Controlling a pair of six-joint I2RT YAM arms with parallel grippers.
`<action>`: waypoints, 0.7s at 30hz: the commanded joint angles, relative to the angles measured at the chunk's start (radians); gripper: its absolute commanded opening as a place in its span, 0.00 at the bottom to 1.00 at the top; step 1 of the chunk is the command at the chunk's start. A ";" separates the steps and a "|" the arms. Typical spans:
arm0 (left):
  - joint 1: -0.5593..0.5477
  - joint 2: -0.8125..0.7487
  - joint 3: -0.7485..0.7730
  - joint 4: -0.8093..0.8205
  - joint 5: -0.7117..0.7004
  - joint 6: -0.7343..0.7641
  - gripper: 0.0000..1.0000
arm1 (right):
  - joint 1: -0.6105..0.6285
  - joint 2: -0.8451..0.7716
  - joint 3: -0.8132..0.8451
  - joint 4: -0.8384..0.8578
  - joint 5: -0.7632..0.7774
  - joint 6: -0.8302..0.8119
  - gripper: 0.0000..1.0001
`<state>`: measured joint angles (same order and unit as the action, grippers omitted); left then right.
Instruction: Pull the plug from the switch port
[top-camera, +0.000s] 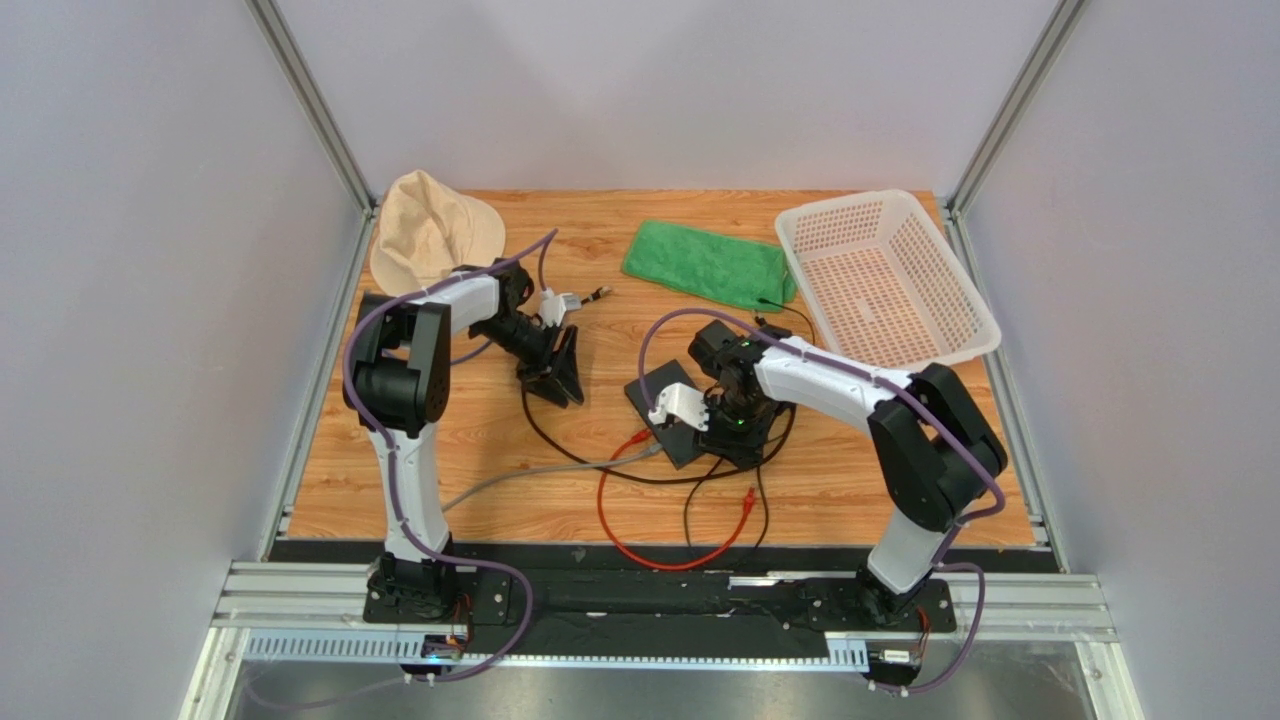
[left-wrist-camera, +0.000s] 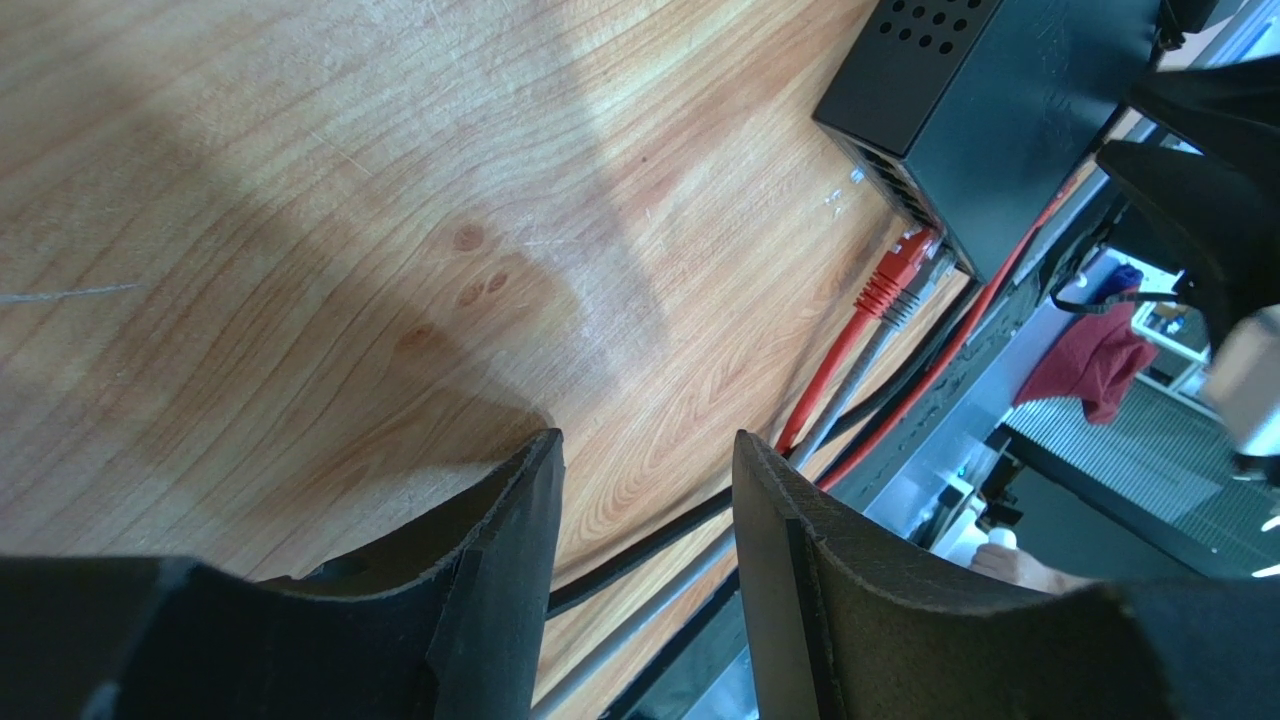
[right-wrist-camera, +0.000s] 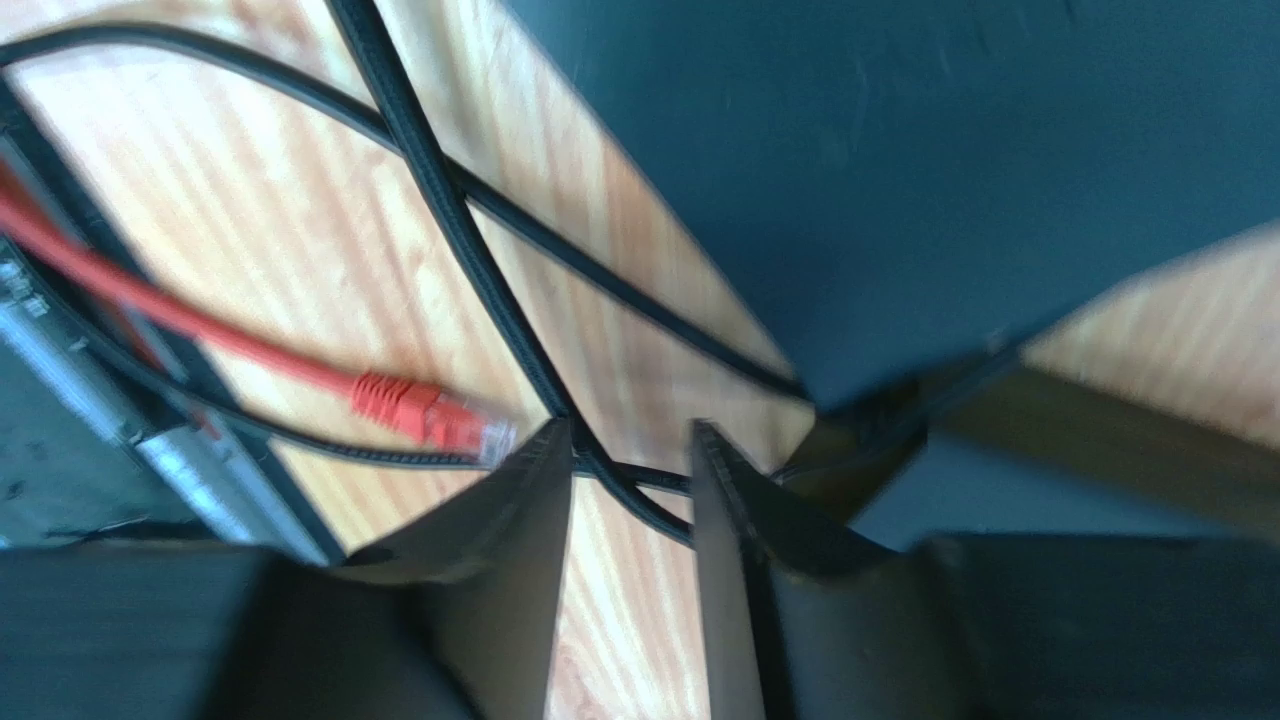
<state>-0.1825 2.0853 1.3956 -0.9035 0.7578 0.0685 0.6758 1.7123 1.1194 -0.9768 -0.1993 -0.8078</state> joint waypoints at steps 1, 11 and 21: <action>0.002 -0.033 0.016 -0.005 -0.031 0.017 0.55 | 0.033 0.047 0.022 0.078 0.066 0.064 0.32; 0.002 -0.024 0.022 0.002 -0.023 0.019 0.55 | 0.057 0.078 0.195 -0.262 -0.170 0.093 0.01; -0.002 0.004 0.048 -0.048 0.225 0.093 0.57 | 0.022 0.192 0.456 -0.260 -0.300 0.266 0.32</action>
<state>-0.1818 2.0853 1.4139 -0.9237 0.7994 0.0917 0.7269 1.9606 1.5406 -1.2659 -0.4767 -0.6476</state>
